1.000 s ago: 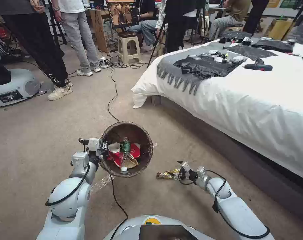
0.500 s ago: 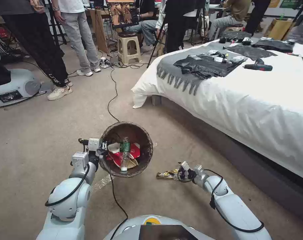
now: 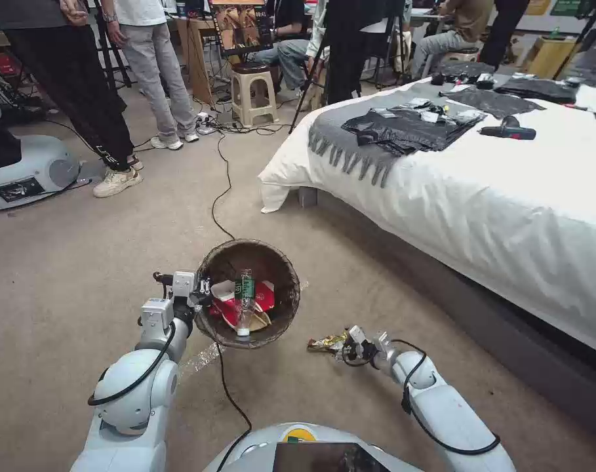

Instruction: Pick up the trash bin, then pick up the garbage from the floor and place it into the trash bin.

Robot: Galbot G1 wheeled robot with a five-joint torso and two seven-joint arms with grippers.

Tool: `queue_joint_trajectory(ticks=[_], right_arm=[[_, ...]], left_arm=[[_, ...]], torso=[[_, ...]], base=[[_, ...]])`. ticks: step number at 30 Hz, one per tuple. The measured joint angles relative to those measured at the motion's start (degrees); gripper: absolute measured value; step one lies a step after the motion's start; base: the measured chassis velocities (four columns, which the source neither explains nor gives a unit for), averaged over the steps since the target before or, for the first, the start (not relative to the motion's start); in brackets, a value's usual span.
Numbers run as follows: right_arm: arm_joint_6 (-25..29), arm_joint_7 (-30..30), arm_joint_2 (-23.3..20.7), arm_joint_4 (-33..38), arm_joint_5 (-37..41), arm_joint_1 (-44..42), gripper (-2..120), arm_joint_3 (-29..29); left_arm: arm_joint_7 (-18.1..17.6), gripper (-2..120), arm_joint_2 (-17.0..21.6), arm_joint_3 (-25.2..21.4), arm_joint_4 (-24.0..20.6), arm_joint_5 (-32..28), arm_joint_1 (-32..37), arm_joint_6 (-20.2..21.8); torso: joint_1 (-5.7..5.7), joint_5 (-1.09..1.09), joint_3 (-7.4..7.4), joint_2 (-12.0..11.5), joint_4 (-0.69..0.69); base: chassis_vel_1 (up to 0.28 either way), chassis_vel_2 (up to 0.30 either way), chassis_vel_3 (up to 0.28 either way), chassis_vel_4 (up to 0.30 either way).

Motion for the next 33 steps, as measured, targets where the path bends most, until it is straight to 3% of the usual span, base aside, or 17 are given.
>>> queue_joint_trajectory(ticks=[23,27,33], right_arm=[[1.7,0.3,1.5,-4.6,-2.3,1.6,99,0.3],[1.9,0.5,1.5,-4.1,-2.3,1.3,89,0.4],[2.0,1.4,1.5,-2.8,-2.3,0.7,65,0.4]], left_arm=[[0.0,2,0.0,-0.3,0.3,-0.2,0.0,-0.1],[0.0,2,-0.1,-0.1,0.5,-0.2,-0.1,-0.2],[0.0,2,-0.1,0.0,0.5,-0.2,-0.1,-0.2]], torso=[[0.00,0.00,0.00,0.0,0.00],[0.00,0.00,0.00,0.0,-0.01],[0.00,0.00,0.00,0.0,0.00]], base=[[0.000,0.000,0.000,0.000],[0.000,0.000,0.000,0.000],[0.000,0.000,0.000,0.000]])
